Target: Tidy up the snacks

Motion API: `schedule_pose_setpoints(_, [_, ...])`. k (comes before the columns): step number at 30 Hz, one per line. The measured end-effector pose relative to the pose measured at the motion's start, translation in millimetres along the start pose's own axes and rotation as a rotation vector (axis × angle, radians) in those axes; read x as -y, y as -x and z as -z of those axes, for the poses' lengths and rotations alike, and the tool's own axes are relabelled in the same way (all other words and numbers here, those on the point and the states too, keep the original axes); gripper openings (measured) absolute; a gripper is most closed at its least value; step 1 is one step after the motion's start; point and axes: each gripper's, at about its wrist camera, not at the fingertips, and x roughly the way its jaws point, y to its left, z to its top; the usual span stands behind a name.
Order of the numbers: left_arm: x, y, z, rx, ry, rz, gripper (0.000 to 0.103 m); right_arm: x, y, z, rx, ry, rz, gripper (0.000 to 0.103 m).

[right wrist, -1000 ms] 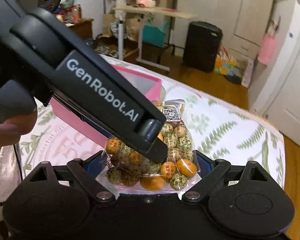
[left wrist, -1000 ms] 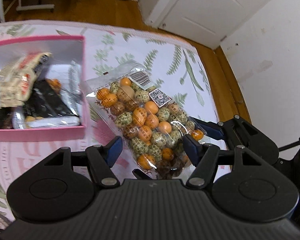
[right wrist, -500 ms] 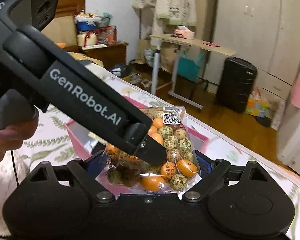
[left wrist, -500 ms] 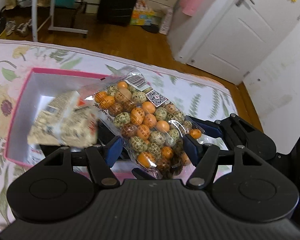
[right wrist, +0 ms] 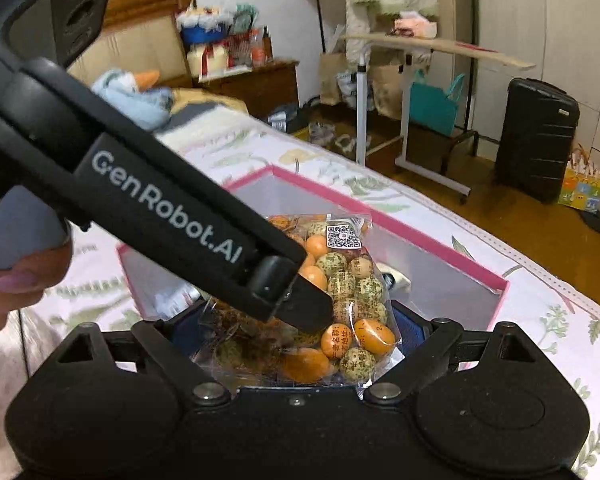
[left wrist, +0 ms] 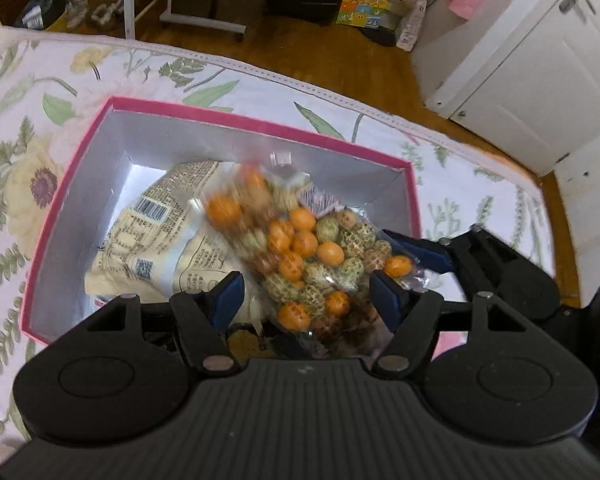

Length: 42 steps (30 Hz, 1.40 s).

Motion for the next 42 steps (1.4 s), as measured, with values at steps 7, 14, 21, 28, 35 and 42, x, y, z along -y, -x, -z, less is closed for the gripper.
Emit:
schedule_pose_setpoints(7, [9, 14, 24, 0.108, -0.053, -0.004, 0.068, -10, 28, 20, 0.078, 0.055, 0.136, 0.096])
schedule_pose_setpoints(14, [14, 40, 49, 0.141, -0.091, 0.052, 0.066, -12, 80, 53, 0.147, -0.141, 0.143, 0.096])
schedule_pose_setpoints(21, [37, 71, 74, 0.216, -0.194, 0.031, 0.067, -15, 102, 74, 0.148, -0.27, 0.264, 0.095])
schedule_pose_setpoints(28, [56, 93, 88, 0.222, -0.199, 0.047, 0.067, -13, 132, 97, 0.164, -0.371, 0.325, 0.095])
schedule_pose_setpoints(35, [78, 116, 116, 0.248, -0.254, 0.036, 0.068, -16, 183, 106, 0.181, -0.398, 0.39, 0.095])
schedule_pose_setpoints(42, [93, 138, 146, 0.28, -0.277, 0.034, 0.071, -33, 220, 106, 0.163, -0.372, 0.472, 0.095])
